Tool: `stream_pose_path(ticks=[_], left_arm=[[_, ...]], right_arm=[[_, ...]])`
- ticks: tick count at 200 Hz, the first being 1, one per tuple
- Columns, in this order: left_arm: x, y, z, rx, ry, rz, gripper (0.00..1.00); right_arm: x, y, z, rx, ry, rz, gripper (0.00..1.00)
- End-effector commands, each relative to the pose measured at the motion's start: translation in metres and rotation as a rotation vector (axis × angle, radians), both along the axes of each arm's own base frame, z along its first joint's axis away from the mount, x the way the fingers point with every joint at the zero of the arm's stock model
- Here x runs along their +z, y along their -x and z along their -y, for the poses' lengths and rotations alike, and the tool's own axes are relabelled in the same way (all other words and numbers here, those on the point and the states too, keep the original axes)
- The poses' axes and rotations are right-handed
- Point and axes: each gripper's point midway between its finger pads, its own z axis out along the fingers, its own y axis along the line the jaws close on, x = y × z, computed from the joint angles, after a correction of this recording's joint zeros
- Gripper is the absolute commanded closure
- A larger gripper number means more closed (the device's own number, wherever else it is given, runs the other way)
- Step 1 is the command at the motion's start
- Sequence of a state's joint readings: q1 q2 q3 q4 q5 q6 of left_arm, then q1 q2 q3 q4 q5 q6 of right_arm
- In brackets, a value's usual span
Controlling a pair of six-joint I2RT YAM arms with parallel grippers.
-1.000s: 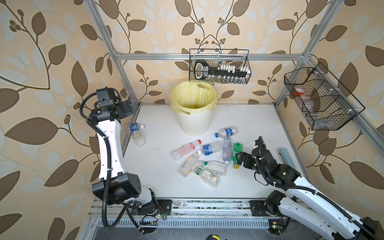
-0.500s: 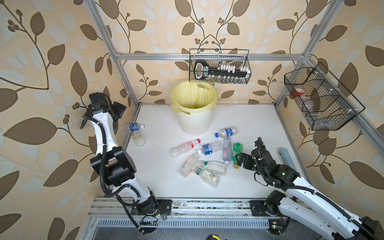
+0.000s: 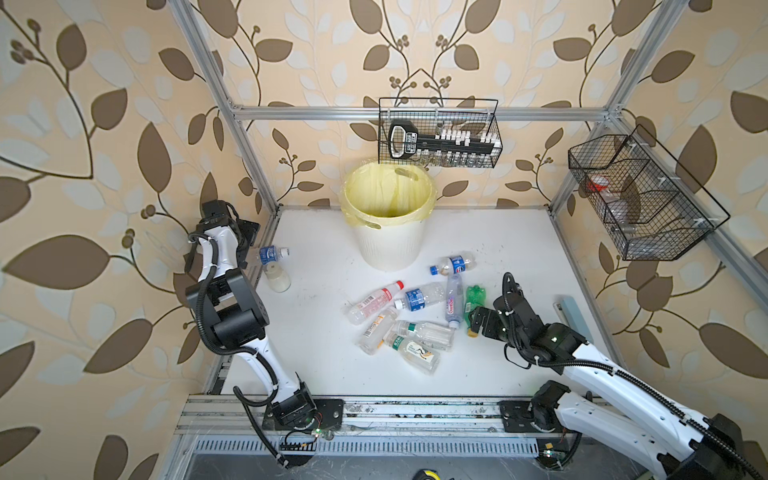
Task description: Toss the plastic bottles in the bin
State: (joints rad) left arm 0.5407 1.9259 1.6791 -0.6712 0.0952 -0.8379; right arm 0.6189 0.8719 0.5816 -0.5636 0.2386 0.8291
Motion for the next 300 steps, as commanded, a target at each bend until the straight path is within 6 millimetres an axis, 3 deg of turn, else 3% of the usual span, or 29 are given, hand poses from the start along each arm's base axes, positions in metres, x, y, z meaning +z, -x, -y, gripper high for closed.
stream_pose_path(ticks=[1, 53, 136, 156, 182, 215, 260, 300], left_arm=[[-0.010, -0.004, -0.015, 0.048, -0.058, -0.007, 0.01], [-0.035, -0.018, -0.023, 0.075, -0.123, -0.037, 0.01], [-0.078, -0.052, -0.019, 0.051, -0.161, -0.057, 0.02], [-0.086, -0.058, -0.020, 0.059, -0.155, -0.067, 0.05], [-0.088, -0.070, -0.016, 0.028, -0.163, -0.043, 0.19], [-0.092, -0.073, -0.008, 0.003, -0.151, -0.036, 0.29], [-0.072, -0.077, 0.001, -0.042, -0.142, 0.027, 0.46], [-0.023, -0.083, 0.020, -0.142, -0.142, 0.164, 0.51]], right_arm=[[0.004, -0.007, -0.002, -0.007, -0.001, 0.012, 0.00], [-0.003, -0.013, -0.004, -0.002, 0.025, -0.017, 0.00], [0.002, -0.015, 0.006, -0.038, 0.043, -0.015, 0.00], [0.003, -0.015, 0.012, -0.050, 0.058, -0.014, 0.00], [0.005, -0.013, 0.016, -0.059, 0.066, -0.015, 0.00], [0.006, -0.010, 0.019, -0.073, 0.061, -0.010, 0.00], [0.009, -0.009, 0.020, -0.071, 0.052, 0.002, 0.00], [0.014, -0.007, 0.022, -0.067, 0.049, 0.021, 0.00]])
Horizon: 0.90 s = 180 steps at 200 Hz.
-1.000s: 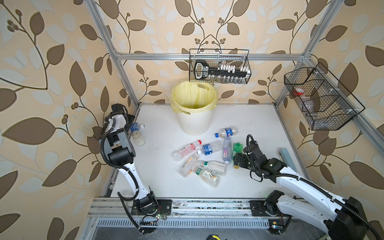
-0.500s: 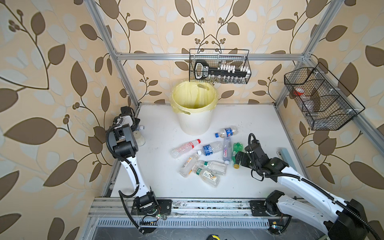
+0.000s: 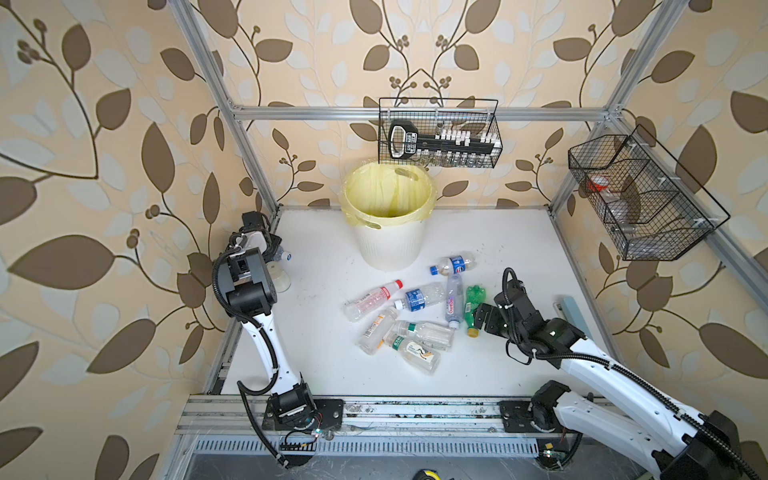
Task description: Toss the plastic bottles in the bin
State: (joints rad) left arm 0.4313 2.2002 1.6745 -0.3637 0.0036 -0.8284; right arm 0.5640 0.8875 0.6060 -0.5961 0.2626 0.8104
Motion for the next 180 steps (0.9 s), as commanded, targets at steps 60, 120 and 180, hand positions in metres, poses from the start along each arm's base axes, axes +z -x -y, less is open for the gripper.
stream_pose_path(ticks=[60, 120, 180], left_arm=[[0.170, -0.002, 0.025, -0.244, -0.165, 0.299, 0.51], [0.265, 0.009, 0.051, -0.394, -0.224, 0.457, 0.51], [0.327, 0.042, 0.122, -0.623, -0.152, 0.614, 0.58]], right_arm=[[0.022, 0.003, 0.007, 0.007, -0.009, 0.060, 0.00], [0.031, 0.009, 0.014, 0.017, -0.017, 0.092, 0.00], [0.030, 0.016, 0.017, 0.034, -0.032, 0.106, 0.00]])
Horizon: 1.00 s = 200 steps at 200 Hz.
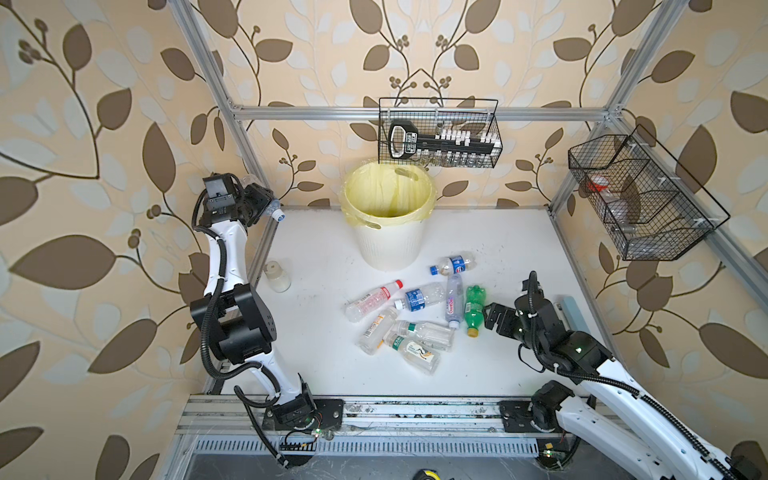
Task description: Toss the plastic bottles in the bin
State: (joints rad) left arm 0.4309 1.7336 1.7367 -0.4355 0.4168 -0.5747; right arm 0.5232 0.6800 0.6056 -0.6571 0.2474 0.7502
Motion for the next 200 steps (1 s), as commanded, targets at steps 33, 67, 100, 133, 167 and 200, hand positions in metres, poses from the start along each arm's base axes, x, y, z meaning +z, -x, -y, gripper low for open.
stream_pose_path(ticks=[33, 67, 100, 133, 167, 200], left_arm=[[0.086, 0.063, 0.070, -0.240, -0.072, 0.198, 0.57], [0.101, 0.112, 0.117, -0.425, -0.079, 0.255, 0.55], [0.095, 0.145, 0.145, -0.519, -0.080, 0.282, 0.52], [0.083, 0.147, 0.162, -0.535, -0.085, 0.251, 0.52], [0.069, 0.123, 0.207, -0.607, -0.127, 0.203, 0.53], [0.086, 0.076, 0.244, -0.605, -0.158, 0.212, 0.52]], right_arm=[[-0.009, 0.006, 0.003, 0.012, 0.010, -0.020, 0.00], [-0.015, 0.008, 0.002, 0.010, -0.008, -0.021, 0.00], [-0.017, 0.009, 0.003, 0.007, -0.008, -0.028, 0.00], [-0.015, 0.009, 0.001, 0.003, -0.027, -0.025, 0.00], [-0.021, 0.010, 0.001, -0.005, -0.036, -0.033, 0.00], [-0.025, 0.013, 0.003, -0.011, -0.041, -0.038, 0.00]])
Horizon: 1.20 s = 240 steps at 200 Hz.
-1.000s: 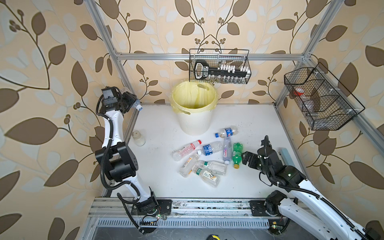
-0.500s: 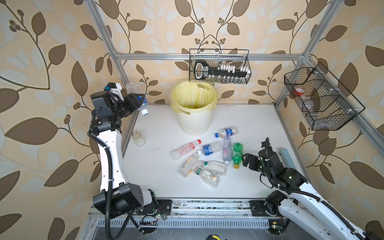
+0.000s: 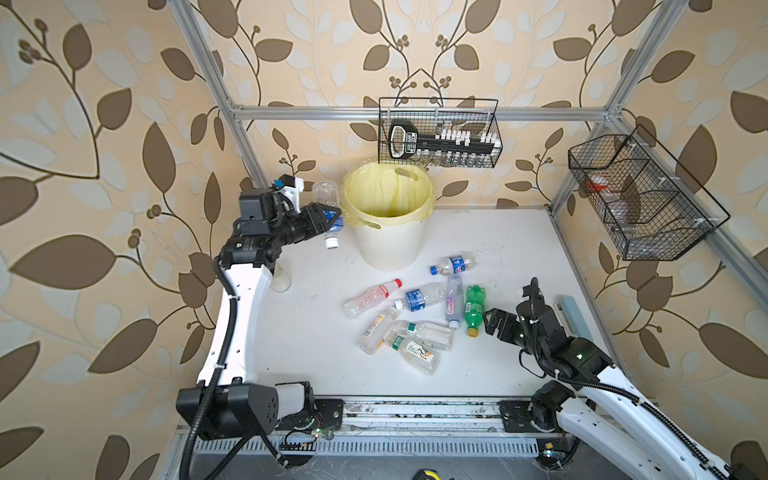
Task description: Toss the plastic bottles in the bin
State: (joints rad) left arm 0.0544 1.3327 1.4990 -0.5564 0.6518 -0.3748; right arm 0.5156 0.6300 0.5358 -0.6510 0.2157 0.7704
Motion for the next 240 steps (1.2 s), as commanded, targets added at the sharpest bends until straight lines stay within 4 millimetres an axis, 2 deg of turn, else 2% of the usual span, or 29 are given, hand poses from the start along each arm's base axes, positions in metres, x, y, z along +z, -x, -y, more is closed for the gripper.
stream_pose_path(ticks=[1, 3, 24, 32, 36, 42, 46, 59, 72, 94, 103, 116, 133, 136, 156, 160, 188, 210, 240], left_arm=[[0.035, -0.034, 0.012, 0.059, -0.046, 0.105, 0.52], [0.029, -0.042, 0.015, 0.059, -0.045, 0.090, 0.52], [0.031, -0.090, 0.043, 0.058, -0.030, 0.059, 0.49], [0.030, -0.107, 0.055, 0.044, -0.034, 0.049, 0.44], [0.028, -0.115, 0.060, 0.041, -0.043, 0.048, 0.34], [0.031, -0.124, 0.065, 0.035, -0.062, 0.069, 0.04], [0.030, -0.129, 0.066, 0.036, -0.079, 0.076, 0.01], [0.037, -0.135, 0.058, 0.073, -0.105, 0.089, 0.01], [0.065, -0.129, 0.047, 0.105, -0.101, 0.141, 0.01], [0.124, -0.097, 0.038, 0.124, -0.111, 0.289, 0.01], [0.138, -0.081, 0.039, 0.112, -0.102, 0.324, 0.01], [0.143, -0.064, 0.037, 0.106, -0.100, 0.335, 0.01], [0.128, -0.046, 0.034, 0.103, -0.119, 0.305, 0.01], [0.116, -0.046, 0.033, 0.100, -0.129, 0.280, 0.01], [0.084, -0.030, 0.028, 0.095, -0.177, 0.253, 0.01], [0.089, -0.019, 0.026, 0.095, -0.184, 0.277, 0.01], [0.056, 0.005, 0.017, 0.094, -0.266, 0.250, 0.01], [0.032, 0.020, 0.013, 0.064, -0.333, 0.209, 0.01], [-0.001, 0.040, 0.007, 0.032, -0.416, 0.151, 0.01]], right_arm=[[-0.007, 0.004, 0.002, -0.013, -0.012, -0.013, 0.00], [-0.007, 0.004, 0.002, -0.013, -0.013, -0.012, 0.00], [-0.007, 0.004, 0.002, -0.020, -0.019, -0.013, 0.00], [-0.007, 0.004, 0.002, -0.022, -0.022, -0.015, 0.00], [-0.007, 0.004, 0.001, -0.023, -0.024, -0.015, 0.00], [-0.007, 0.004, 0.002, -0.025, -0.024, -0.019, 0.00], [-0.007, 0.004, 0.002, -0.028, -0.024, -0.022, 0.00], [-0.005, 0.005, 0.002, -0.035, -0.030, -0.025, 0.00], [-0.004, 0.007, 0.004, -0.040, -0.031, -0.027, 0.00], [-0.005, 0.007, 0.007, -0.044, -0.016, -0.027, 0.00], [-0.004, 0.006, 0.007, -0.041, -0.005, -0.023, 0.00], [-0.004, 0.005, 0.008, -0.043, 0.013, -0.029, 0.00], [-0.003, 0.001, 0.010, -0.051, 0.039, -0.039, 0.00], [-0.004, 0.001, 0.010, -0.054, 0.045, -0.043, 0.00], [-0.004, -0.003, 0.014, -0.074, 0.075, -0.055, 0.00], [-0.004, -0.003, 0.015, -0.081, 0.083, -0.057, 0.00], [-0.002, -0.007, 0.022, -0.123, 0.105, -0.043, 0.00], [-0.003, -0.010, 0.020, -0.133, 0.078, -0.017, 0.00], [-0.004, -0.018, 0.007, -0.102, 0.020, 0.004, 0.00]])
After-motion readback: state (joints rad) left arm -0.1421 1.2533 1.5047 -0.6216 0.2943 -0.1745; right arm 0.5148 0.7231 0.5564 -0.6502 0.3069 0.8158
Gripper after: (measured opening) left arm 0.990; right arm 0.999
